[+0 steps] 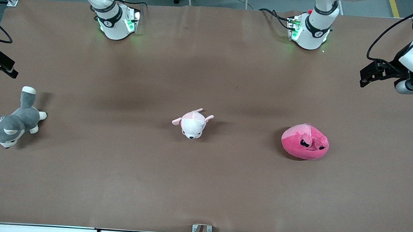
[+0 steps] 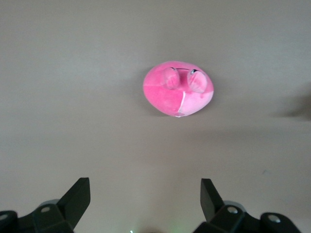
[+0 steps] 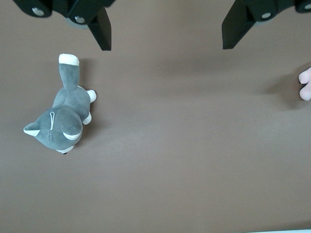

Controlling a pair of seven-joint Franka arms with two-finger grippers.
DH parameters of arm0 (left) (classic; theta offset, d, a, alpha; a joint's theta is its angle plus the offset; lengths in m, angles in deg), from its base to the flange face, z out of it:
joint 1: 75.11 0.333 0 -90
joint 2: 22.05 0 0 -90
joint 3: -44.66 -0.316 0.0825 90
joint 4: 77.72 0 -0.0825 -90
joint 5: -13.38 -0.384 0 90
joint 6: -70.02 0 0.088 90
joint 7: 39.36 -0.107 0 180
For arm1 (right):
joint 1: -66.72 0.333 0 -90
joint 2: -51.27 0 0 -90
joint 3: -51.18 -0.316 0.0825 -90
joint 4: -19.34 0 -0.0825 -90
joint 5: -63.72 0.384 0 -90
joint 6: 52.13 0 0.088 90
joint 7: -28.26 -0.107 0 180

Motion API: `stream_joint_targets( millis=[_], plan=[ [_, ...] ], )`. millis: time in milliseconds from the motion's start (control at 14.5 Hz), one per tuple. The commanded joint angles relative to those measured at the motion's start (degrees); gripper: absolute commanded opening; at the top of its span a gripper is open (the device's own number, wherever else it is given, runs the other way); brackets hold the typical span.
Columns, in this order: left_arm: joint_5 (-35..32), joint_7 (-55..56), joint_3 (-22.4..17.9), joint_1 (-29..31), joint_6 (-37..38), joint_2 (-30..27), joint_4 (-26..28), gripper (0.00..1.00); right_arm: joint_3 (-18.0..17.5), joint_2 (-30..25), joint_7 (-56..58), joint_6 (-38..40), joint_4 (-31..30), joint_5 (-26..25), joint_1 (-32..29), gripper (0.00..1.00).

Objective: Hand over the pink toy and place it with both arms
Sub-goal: 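Reach the left gripper down to the pink round plush toy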

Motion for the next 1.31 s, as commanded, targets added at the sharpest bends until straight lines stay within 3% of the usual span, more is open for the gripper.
stream_joint_targets(
  millis=[0, 207, 483, 828, 1241],
  plan=[
    [1.8, -1.0, -0.2, 0.6, 1.1, 0.5, -1.6, 1.0, -0.2, -1.1, 0.7, -0.8, -1.4, -1.0, 0.1, 1.0],
    [1.5, -0.6, -0.4, 0.9, 0.6, 1.9, -1.7, 1.0, -0.2, -1.0, 0.7, -0.8, -1.5, -1.0, -0.2, 1.0],
    [0.9, 1.5, -0.8, 1.3, -5.4, 10.1, -4.3, 1.0, -0.2, -1.1, 0.7, -0.9, -1.5, -0.9, -0.1, 1.0],
    [0.8, 7.0, -0.5, 0.8, -20.7, 17.4, 1.4, 1.0, -0.2, -1.0, 0.7, -1.0, -1.5, -0.9, -0.2, 1.0],
    [1.6, 9.7, -0.2, 0.4, -31.8, 23.0, 6.5, 1.0, -0.2, -1.0, 0.7, -1.7, -2.3, -0.9, -0.5, 1.0]
  ],
)
